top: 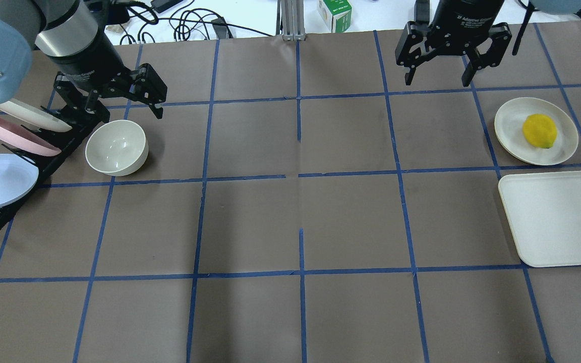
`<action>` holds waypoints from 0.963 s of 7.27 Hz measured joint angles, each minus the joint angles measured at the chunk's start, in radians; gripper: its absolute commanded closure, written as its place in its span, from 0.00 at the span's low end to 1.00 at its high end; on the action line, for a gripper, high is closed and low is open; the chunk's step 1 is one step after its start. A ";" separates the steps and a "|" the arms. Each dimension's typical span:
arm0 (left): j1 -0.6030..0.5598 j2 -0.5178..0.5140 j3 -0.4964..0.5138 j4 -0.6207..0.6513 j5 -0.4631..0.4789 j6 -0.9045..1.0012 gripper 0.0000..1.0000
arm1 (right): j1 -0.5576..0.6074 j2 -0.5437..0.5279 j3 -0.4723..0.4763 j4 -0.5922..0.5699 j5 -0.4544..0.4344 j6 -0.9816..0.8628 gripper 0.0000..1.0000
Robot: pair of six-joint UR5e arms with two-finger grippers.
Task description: Place bowl and put lemon in it
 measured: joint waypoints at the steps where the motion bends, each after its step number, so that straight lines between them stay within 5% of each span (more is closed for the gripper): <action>1: 0.078 -0.039 -0.021 0.036 -0.004 0.057 0.00 | 0.000 -0.015 0.013 0.016 -0.001 0.002 0.00; 4: 0.242 -0.140 -0.148 0.283 -0.005 0.151 0.00 | -0.005 0.000 0.034 -0.001 -0.022 0.000 0.00; 7: 0.298 -0.247 -0.173 0.422 -0.004 0.259 0.00 | -0.130 0.123 0.058 -0.159 -0.095 -0.053 0.00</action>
